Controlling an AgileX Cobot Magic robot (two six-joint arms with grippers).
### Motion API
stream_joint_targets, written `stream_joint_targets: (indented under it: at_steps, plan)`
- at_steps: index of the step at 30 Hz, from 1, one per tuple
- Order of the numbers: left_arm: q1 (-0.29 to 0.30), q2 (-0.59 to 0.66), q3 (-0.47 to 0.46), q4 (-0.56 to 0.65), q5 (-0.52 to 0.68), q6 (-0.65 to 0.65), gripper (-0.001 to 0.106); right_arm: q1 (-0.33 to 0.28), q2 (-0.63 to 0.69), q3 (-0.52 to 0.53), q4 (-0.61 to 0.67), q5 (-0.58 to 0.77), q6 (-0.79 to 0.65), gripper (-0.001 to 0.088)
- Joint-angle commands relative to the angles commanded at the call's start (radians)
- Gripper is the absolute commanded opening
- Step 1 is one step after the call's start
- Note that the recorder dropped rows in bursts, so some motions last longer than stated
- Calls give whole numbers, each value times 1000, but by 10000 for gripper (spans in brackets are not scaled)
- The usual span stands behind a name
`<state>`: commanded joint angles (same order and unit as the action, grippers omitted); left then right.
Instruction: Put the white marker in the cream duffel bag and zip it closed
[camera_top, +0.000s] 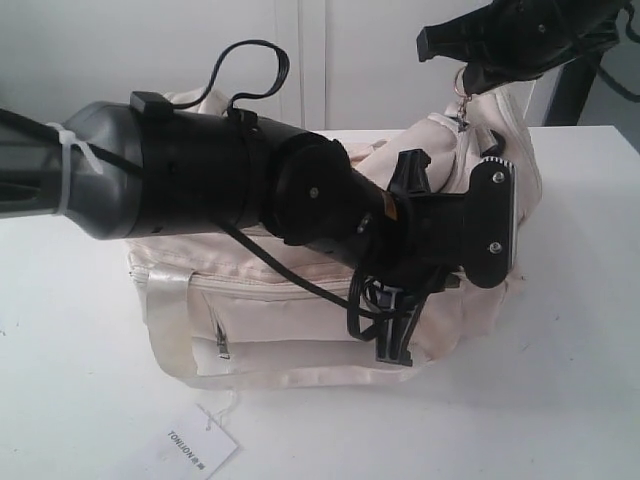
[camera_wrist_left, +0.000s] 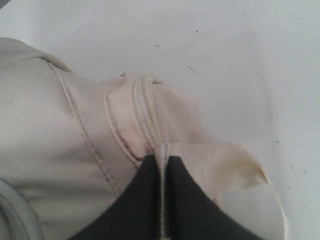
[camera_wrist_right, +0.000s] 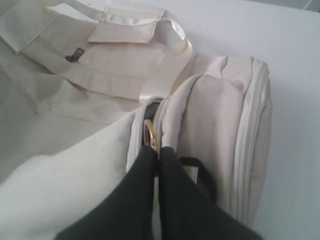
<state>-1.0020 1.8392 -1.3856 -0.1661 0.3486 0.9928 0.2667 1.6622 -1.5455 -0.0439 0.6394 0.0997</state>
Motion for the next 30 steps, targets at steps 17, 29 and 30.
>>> stream_joint_targets:
  at_steps: [17,29,30]
  plan:
    - [0,0,0,0,11,2,0,0,74,0,-13,-79,51,0]
    - [2,0,0,-2,-129,2,0,-8,57,0,7,101,105,0]
    - [2,0,0,-2,-132,2,0,-8,53,0,7,114,118,0]
